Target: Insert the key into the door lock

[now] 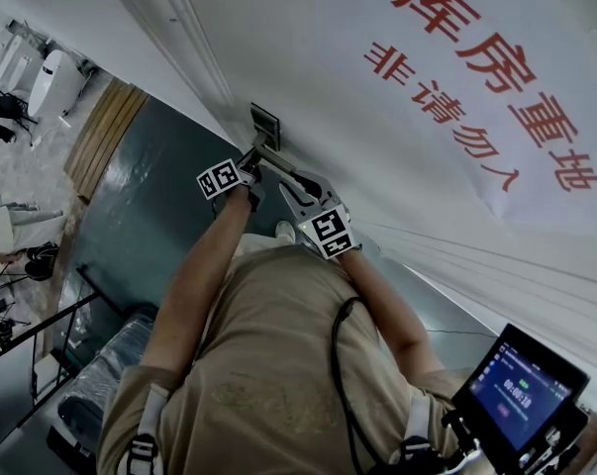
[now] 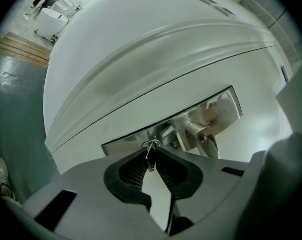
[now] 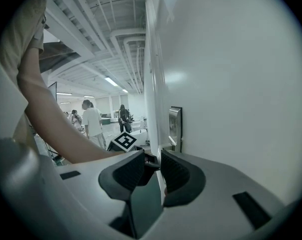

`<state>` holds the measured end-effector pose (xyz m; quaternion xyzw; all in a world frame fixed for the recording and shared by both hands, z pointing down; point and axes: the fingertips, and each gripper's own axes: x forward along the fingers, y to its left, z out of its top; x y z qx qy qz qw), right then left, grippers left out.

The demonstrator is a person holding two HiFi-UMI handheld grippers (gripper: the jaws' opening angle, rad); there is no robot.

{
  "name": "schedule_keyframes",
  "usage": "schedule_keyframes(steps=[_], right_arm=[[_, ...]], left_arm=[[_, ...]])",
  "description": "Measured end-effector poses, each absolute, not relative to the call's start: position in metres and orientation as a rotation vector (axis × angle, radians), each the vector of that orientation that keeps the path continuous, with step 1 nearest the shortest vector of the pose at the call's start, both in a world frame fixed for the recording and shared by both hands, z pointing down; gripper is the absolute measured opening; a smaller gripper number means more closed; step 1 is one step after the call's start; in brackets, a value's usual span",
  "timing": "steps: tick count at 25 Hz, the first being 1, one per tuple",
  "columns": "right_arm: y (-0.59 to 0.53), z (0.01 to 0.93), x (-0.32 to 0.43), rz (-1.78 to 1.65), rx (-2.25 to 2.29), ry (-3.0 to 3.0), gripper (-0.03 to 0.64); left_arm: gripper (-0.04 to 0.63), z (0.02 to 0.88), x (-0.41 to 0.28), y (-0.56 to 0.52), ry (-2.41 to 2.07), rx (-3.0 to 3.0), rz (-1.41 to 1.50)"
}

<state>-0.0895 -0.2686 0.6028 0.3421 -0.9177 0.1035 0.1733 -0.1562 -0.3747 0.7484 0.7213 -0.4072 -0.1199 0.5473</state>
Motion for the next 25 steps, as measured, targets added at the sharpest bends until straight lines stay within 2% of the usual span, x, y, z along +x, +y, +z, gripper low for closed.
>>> schedule_keyframes(steps=[12, 17, 25], right_arm=[[-0.274, 0.606, -0.092, 0.288, 0.959, -2.597, 0.110], [-0.275, 0.606, -0.092, 0.287, 0.946, -2.594, 0.110], [-0.285, 0.609, -0.091, 0.264, 0.939, -2.572, 0.110]], left_arm=[[0.049, 0.748, -0.156, -0.376, -0.951, 1.599, -0.392], [0.043, 0.750, -0.157, -0.377, -0.862, 1.461, -0.606], [0.041, 0.753, -0.158, -0.380, -0.837, 1.342, -0.729]])
